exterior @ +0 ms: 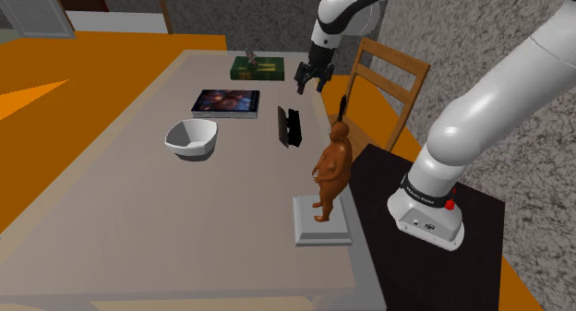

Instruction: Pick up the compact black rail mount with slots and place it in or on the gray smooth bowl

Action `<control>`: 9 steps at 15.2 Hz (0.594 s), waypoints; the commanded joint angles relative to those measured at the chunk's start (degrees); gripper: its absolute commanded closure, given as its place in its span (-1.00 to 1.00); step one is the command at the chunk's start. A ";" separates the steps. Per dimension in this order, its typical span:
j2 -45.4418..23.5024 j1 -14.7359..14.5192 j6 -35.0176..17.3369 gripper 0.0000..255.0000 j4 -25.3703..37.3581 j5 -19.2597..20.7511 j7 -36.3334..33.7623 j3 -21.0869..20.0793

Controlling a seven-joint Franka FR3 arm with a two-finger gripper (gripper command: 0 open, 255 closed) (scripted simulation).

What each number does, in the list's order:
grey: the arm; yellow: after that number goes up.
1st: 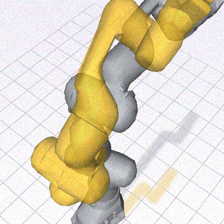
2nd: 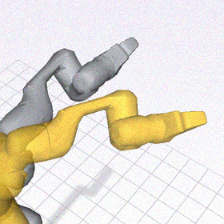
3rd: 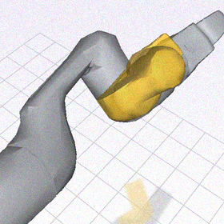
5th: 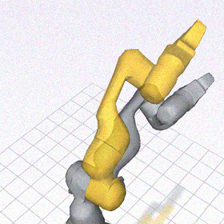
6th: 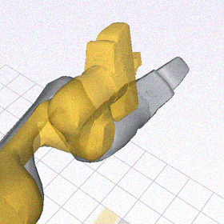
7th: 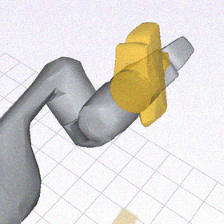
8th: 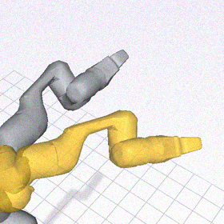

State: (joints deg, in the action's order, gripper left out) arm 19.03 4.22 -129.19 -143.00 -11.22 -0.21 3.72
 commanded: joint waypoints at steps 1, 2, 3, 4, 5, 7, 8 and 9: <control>-4.14 0.07 -3.94 -1.00 0.32 -1.91 -0.92 0.43; -6.22 0.12 -5.68 -1.00 0.61 -2.96 -1.06 0.77; -8.31 0.16 -7.37 -1.00 0.97 -4.11 -1.13 1.10; -10.44 0.19 -9.00 -1.00 1.39 -5.38 -1.11 1.43; -12.59 0.20 -10.57 -1.00 1.89 -6.75 -1.00 1.76; -16.95 0.27 -13.48 -1.00 3.10 -9.88 -0.48 2.31; -19.15 0.34 -14.82 -1.00 3.81 -11.62 -0.09 2.52; -21.36 0.45 -16.07 -1.00 4.60 -13.48 0.40 2.68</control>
State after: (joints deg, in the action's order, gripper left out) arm 0.25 4.55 -143.85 -139.40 -22.72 -0.37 6.13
